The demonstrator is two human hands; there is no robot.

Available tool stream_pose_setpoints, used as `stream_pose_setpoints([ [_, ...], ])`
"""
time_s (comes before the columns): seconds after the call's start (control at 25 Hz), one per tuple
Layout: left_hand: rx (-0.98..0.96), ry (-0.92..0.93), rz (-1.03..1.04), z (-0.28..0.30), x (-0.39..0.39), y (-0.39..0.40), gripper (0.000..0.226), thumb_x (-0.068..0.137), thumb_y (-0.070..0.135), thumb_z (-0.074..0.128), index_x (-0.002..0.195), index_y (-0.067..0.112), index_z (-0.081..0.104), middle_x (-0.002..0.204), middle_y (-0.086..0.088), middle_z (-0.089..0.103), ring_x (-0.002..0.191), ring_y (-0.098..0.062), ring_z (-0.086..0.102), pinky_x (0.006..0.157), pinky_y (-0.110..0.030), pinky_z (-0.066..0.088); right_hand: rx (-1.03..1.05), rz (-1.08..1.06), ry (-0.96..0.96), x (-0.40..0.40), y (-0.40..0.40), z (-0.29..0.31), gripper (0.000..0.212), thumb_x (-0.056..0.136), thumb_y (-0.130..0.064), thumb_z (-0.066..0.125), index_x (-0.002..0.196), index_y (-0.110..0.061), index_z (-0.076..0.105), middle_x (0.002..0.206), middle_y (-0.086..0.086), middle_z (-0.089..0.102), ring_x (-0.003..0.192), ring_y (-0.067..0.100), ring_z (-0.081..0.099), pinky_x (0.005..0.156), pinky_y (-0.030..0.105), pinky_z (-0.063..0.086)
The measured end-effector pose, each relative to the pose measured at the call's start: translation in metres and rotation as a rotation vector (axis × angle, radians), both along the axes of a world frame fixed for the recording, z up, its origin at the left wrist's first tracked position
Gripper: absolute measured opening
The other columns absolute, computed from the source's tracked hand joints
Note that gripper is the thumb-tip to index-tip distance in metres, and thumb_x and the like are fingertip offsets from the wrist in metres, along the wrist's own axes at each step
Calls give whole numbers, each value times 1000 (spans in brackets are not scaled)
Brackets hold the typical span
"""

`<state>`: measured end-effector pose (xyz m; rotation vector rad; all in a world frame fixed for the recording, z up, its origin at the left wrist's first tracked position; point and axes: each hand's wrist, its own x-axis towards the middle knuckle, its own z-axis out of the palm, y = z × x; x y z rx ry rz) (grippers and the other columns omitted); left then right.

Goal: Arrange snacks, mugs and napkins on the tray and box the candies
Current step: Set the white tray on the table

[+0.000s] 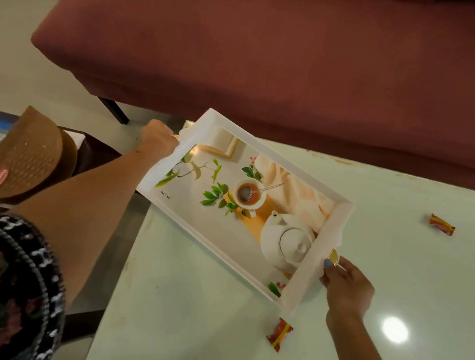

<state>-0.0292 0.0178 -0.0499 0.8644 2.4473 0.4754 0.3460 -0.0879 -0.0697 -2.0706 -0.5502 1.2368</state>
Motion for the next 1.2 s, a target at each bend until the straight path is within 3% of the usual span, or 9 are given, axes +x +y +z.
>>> stream_pose_setpoints([
  [0.12,-36,-50,28,10,4,-24,35,82,12,67,112,-6,62,102,-15,62,104,-31,60,88,-37,47,33,18,59,19,13,7,32,81,0,68,112,2,62,93,14,67,82,25,65,81,38,57],
  [0.24,22,-179,151,10,6,-64,33,78,8,70,109,-2,65,113,-18,65,108,-35,61,95,-41,49,59,108,67,38,27,23,27,80,1,67,107,2,64,85,9,66,84,24,63,81,37,56],
  [0.4,98,-312,318,2,18,-109,33,71,7,77,102,3,69,112,-19,67,102,-33,64,92,-50,52,53,211,38,58,34,35,26,80,-1,69,105,0,66,96,14,68,89,28,65,86,40,54],
  [0.6,127,-310,325,-5,38,-140,39,77,7,72,115,4,63,118,-15,64,106,-32,62,94,-49,51,3,277,14,71,26,25,27,81,0,67,108,-1,65,100,14,67,91,28,65,89,44,54],
  [0.92,122,-275,289,-15,40,-145,42,79,7,70,119,4,60,122,-16,63,109,-30,61,95,-49,51,-27,282,-23,74,22,7,29,80,-2,69,109,-2,65,107,16,68,96,29,65,91,45,54],
  [1.08,133,-230,261,-9,47,-146,51,81,7,67,129,3,50,128,-17,59,117,-29,57,101,-46,47,-22,403,-245,67,22,19,38,85,-12,66,121,-9,58,119,10,63,112,28,58,94,38,47],
  [1.2,178,-268,266,12,68,-159,53,84,12,63,133,5,45,132,-16,56,120,-29,54,103,-46,45,126,496,-417,50,18,38,42,89,-20,61,128,-11,50,129,8,57,115,26,56,93,34,43],
])
